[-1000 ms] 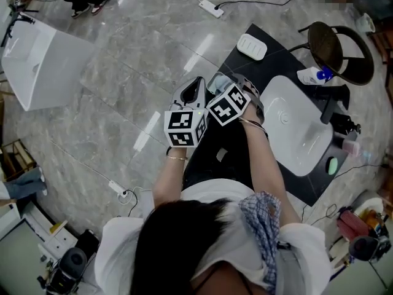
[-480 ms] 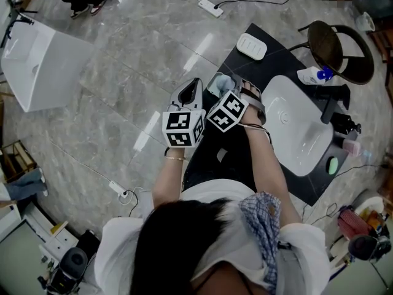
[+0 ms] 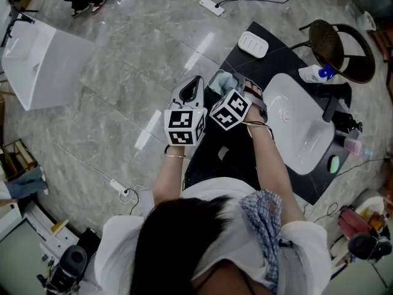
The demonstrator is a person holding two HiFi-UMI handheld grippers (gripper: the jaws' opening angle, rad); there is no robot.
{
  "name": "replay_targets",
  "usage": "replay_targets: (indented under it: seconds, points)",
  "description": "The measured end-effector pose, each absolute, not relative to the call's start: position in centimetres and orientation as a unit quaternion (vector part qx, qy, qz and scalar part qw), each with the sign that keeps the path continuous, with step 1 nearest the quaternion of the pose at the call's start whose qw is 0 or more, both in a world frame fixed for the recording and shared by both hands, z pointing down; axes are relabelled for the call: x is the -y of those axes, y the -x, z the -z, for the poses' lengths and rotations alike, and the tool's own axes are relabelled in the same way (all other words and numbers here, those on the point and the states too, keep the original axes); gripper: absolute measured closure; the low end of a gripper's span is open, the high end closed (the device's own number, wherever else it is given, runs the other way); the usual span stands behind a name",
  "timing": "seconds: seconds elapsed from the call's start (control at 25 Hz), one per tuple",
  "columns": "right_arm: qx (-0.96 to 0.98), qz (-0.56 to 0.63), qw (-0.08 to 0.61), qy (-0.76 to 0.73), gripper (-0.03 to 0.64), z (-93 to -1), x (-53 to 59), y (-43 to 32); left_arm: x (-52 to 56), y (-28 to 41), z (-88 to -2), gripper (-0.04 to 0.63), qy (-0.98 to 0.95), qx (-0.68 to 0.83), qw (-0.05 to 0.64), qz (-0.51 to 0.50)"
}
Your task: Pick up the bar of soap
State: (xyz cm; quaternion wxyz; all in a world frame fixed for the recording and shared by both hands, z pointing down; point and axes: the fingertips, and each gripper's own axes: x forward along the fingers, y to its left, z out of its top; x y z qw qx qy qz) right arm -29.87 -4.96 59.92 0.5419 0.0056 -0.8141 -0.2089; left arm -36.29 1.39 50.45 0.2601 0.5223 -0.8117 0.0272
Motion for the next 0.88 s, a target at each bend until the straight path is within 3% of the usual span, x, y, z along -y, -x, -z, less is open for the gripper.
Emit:
replay_targets:
  seconds: [0.48, 0.88]
  points:
    - [0.871, 0.195, 0.446, -0.067, 0.356, -53.6, 5.7, 30.4, -1.4, 35.1, -50.2, 0.584, -0.531, 0.806, 0.260, -0.030]
    - [0.901, 0.189, 0.364, -0.143, 0.357, -46.0, 7.6, 25.4, 2.4, 29.8, -48.3, 0.584, -0.582, 0.776, 0.239, -0.039]
